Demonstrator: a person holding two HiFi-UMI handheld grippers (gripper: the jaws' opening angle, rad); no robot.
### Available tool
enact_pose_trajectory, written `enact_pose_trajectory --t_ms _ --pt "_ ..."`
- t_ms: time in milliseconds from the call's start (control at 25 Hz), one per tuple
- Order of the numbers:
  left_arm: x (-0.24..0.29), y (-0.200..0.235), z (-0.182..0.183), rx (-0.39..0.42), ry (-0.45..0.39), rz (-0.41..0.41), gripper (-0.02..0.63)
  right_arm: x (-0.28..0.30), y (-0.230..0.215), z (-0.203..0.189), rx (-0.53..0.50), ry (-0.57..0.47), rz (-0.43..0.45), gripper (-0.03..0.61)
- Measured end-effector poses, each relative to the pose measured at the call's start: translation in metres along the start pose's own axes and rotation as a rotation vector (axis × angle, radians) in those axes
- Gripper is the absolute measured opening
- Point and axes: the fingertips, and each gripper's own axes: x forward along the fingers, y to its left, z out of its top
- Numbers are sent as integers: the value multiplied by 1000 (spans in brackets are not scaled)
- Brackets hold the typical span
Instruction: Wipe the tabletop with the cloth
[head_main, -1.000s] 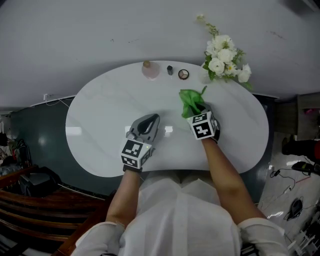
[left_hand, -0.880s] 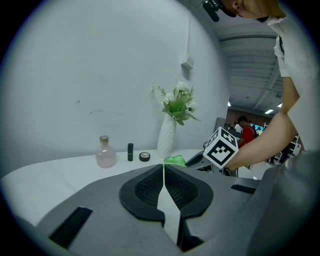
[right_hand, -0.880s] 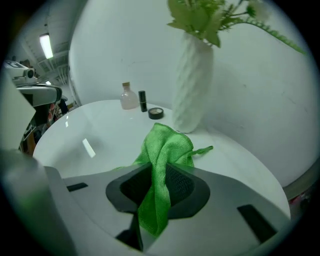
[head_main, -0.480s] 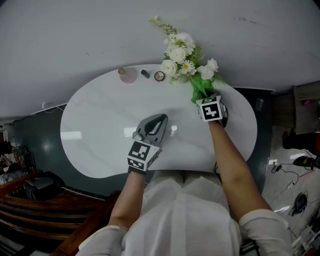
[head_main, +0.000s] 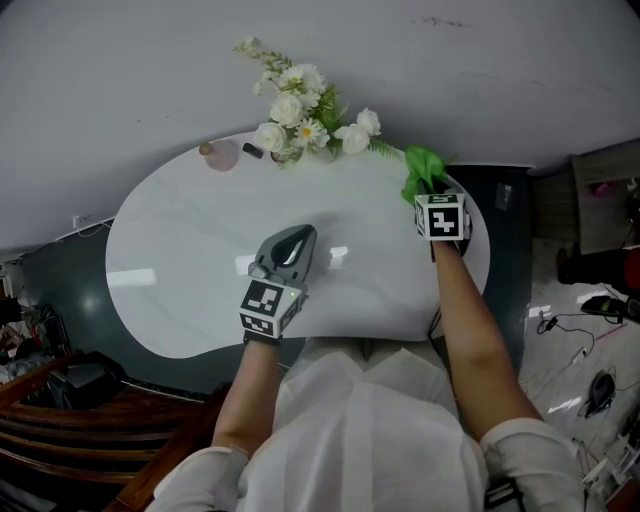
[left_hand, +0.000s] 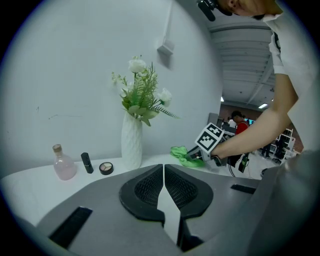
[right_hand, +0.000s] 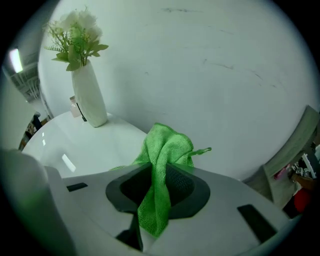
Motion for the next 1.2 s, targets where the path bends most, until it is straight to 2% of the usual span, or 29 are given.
enact_pose_trajectory --t_ms 360,520,680,760,840,1040,1200 --pt "15 -12 10 8 -3 -1 25 -75 -89 -101 108 30 -125 80" --pt "9 -12 5 0 -6 6 25 -102 -99 -137 142 50 -173 80" --pt "-4 -5 1 -12 -18 26 25 -118 -95 -160 237 64 -218 80" --pt "-13 2 -3 -19 -21 40 25 -116 -79 -156 239 70 -204 80" --pt "-24 11 -6 -28 -26 57 25 -105 -49 -141 192 70 -152 80" --pt "-51 34 -13 -36 -37 98 25 -70 50 -90 37 42 -19 80" --pt "-76 55 -19 -42 -41 131 25 -48 128 -54 -34 15 75 80"
